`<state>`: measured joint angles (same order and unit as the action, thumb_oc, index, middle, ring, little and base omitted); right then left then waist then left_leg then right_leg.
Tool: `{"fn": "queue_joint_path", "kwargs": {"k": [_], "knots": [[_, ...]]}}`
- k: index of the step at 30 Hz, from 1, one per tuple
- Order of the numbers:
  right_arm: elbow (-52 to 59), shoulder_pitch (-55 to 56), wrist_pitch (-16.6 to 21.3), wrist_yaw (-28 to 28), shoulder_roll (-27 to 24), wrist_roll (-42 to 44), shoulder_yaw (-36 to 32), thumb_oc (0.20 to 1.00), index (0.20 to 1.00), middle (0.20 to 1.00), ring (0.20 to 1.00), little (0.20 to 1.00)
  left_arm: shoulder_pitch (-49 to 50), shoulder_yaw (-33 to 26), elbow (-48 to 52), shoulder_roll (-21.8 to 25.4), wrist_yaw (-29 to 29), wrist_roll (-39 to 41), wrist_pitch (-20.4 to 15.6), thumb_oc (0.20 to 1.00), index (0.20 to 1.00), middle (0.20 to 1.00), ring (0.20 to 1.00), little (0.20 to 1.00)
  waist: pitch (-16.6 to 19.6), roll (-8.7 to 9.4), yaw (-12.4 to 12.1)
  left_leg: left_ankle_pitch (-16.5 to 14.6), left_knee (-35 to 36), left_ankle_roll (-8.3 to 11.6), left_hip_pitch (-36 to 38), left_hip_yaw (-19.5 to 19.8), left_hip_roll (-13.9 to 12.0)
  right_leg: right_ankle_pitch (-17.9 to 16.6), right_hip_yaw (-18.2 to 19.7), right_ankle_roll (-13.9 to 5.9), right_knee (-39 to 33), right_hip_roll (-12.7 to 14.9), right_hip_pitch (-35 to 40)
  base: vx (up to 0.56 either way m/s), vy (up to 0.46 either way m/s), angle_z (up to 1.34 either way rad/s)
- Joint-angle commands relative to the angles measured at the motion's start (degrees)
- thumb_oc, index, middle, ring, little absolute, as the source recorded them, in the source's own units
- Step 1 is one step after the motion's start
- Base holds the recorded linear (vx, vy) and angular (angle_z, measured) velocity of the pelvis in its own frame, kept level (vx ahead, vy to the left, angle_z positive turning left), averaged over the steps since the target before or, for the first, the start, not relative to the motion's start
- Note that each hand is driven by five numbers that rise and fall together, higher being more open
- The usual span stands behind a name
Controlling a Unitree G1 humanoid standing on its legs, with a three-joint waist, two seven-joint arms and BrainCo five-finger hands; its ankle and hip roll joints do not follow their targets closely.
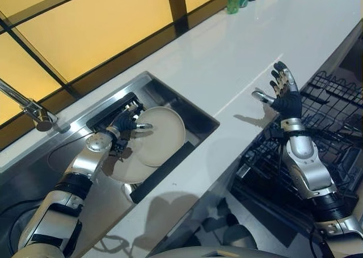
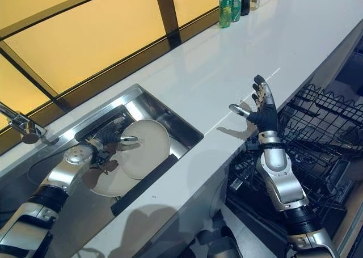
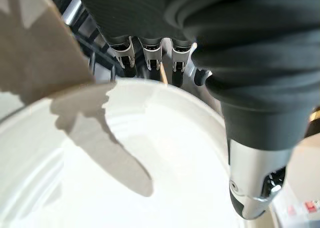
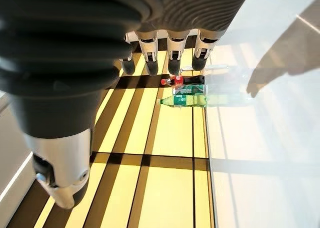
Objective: Pick up plates and place into dishwasher.
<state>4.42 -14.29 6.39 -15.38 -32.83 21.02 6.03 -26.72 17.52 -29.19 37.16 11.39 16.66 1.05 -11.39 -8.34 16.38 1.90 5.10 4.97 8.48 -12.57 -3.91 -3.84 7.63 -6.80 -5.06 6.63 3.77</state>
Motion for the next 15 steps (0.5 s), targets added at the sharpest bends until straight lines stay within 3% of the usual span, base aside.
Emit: {"fn": "queue_joint_path", "kwargs": {"k": [1, 15], "knots": [[3.04, -0.82, 1.46, 0.62, -2.54, 0.57, -1.93, 1.0, 1.0, 1.0, 1.0, 1.0, -5.71, 1.09, -4.0, 2.3, 0.37, 0.49, -0.33, 1.0, 1.0, 1.0, 1.0, 1.0, 2.79, 1.21, -1.0, -8.06, -5.94, -3.41, -0.63, 1.71, 2.77, 3.47, 0.18, -3.44, 9.81, 3.76, -7.27, 0.05, 0.045, 0.0], [3.68, 0.67, 1.02, 2.46, -4.08, 0.99, -3.03, 1.0, 1.0, 1.0, 1.0, 1.0, -4.58, 1.48, -7.63, 2.22, 7.19, 2.69, 3.64, 1.0, 1.0, 1.0, 1.0, 1.0, 2.59, 0.33, -0.45, -8.23, -6.22, -3.58, -0.12, 1.8, 3.52, 3.97, 0.51, -3.23, 9.8, 3.78, -6.38, 0.05, 0.018, 0.0]]}}
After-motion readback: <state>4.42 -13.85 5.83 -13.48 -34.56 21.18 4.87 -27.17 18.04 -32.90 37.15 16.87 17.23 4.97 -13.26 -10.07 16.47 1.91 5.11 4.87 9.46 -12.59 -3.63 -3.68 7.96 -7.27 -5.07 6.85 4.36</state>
